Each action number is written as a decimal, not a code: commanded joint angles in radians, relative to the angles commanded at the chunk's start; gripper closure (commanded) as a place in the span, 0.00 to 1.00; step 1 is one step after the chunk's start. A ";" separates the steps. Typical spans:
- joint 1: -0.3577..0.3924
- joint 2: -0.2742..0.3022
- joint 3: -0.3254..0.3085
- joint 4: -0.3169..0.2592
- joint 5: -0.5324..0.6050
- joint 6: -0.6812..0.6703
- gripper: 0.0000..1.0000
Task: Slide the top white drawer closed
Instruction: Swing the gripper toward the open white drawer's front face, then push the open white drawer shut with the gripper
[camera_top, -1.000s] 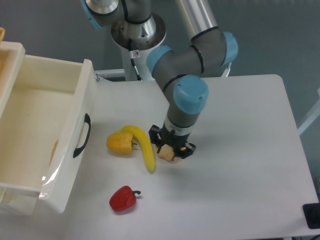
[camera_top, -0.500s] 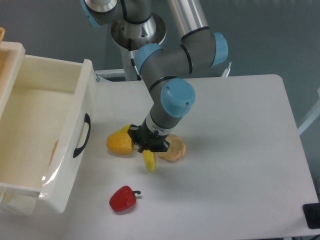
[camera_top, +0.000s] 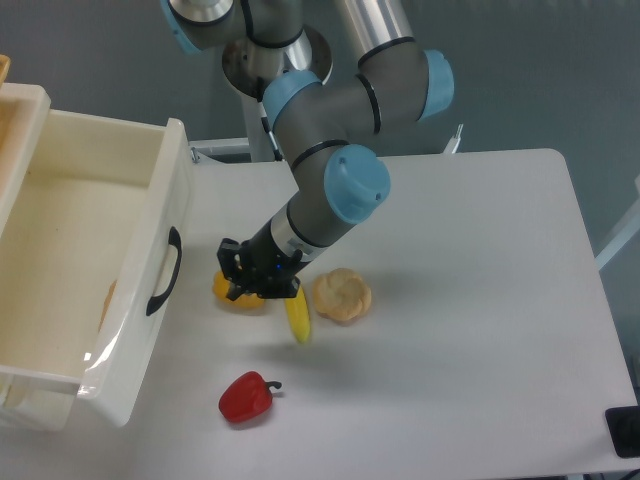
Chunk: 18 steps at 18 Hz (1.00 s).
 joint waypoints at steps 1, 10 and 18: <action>-0.012 0.003 0.000 0.002 0.000 -0.008 0.97; -0.029 0.038 -0.002 -0.048 -0.032 -0.025 0.97; -0.031 0.041 -0.002 -0.064 -0.034 -0.025 0.97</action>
